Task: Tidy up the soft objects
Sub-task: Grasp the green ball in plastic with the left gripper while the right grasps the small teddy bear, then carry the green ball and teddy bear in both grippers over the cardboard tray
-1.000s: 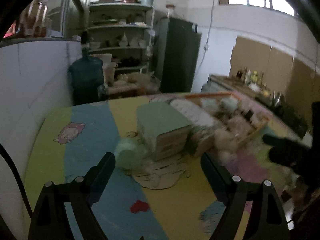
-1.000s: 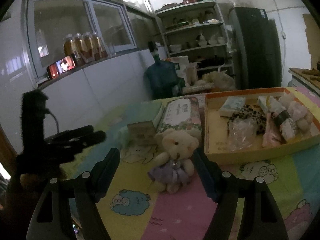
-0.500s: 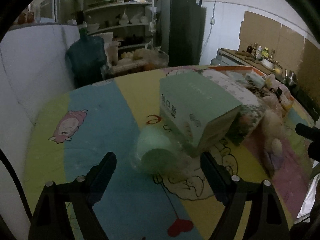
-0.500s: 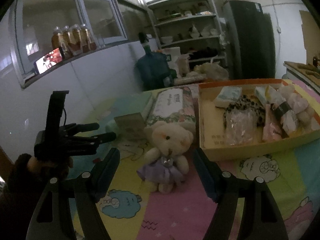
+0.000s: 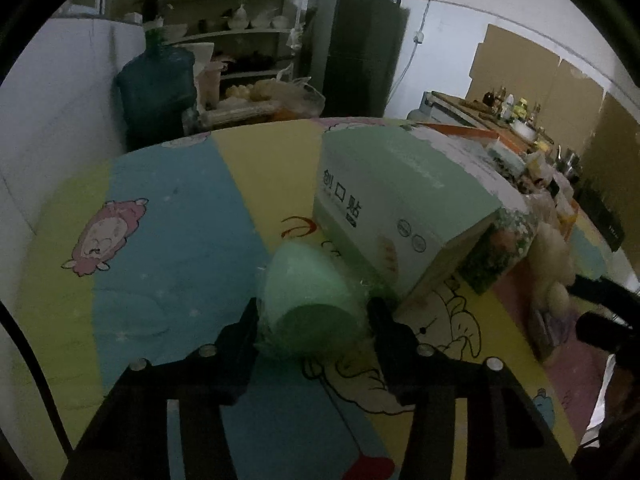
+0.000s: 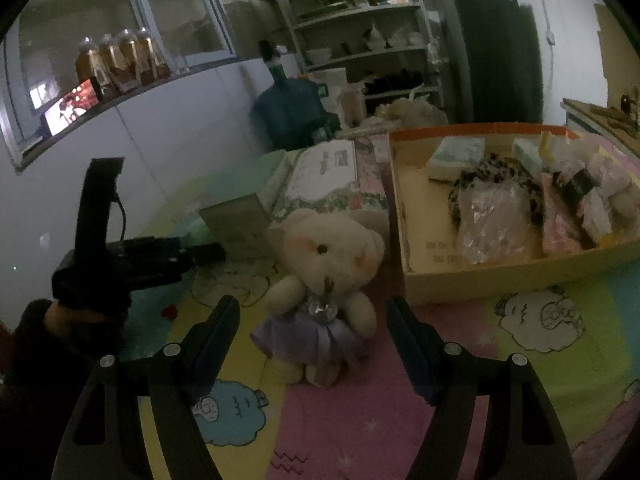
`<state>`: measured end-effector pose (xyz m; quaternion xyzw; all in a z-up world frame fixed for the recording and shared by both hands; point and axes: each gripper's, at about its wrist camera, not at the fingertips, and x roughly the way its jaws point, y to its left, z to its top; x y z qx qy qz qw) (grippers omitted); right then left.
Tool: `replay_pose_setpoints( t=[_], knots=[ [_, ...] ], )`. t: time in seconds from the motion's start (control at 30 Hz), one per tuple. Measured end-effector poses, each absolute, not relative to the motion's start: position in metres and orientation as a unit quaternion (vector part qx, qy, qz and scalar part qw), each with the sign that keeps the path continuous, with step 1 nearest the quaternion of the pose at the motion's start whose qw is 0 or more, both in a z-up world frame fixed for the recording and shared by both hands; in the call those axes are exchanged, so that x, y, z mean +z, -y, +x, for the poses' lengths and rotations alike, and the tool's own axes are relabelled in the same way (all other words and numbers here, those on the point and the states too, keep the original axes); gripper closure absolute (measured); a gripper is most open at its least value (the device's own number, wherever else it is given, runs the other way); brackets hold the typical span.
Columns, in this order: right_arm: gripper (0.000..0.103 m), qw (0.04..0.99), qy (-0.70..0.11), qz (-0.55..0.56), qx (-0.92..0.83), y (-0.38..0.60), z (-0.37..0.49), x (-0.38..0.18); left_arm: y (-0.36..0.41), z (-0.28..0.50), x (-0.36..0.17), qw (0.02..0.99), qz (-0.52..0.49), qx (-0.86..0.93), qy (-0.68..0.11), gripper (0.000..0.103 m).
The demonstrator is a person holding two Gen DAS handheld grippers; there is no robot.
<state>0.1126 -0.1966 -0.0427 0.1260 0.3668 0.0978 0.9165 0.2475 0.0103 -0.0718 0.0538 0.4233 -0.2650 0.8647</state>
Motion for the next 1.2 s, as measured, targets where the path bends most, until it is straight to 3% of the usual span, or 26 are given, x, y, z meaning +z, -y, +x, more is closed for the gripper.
replay_pose_setpoints(
  t=[0.53,0.57,0.6,0.63,0.73,1.2],
  knots=[
    [0.026,0.904,-0.403,0.125,0.071,0.189,0.129,-0.06,-0.033,0.25,-0.062,0.88,-0.001,-0.253,-0.401,0.054],
    [0.028,0.903,-0.405,0.124,0.07,0.188,0.13,-0.06,-0.034,0.249,-0.062,0.881,-0.003,-0.252,-0.399,0.054],
    [0.042,0.902,-0.407,0.124,0.07,0.188,0.13,-0.06,-0.035,0.249,-0.061,0.883,-0.005,-0.25,-0.397,0.054],
    [0.046,0.902,-0.41,0.12,0.066,0.187,0.131,-0.06,-0.036,0.248,-0.061,0.884,-0.006,-0.249,-0.396,0.054],
    [0.05,0.903,-0.409,0.118,0.064,0.187,0.13,-0.06,-0.039,0.246,-0.059,0.887,-0.01,-0.246,-0.39,0.054],
    [0.054,0.916,-0.379,0.111,0.078,0.186,0.114,-0.044,-0.047,0.21,-0.026,0.913,-0.025,-0.226,-0.338,0.054]
  ],
)
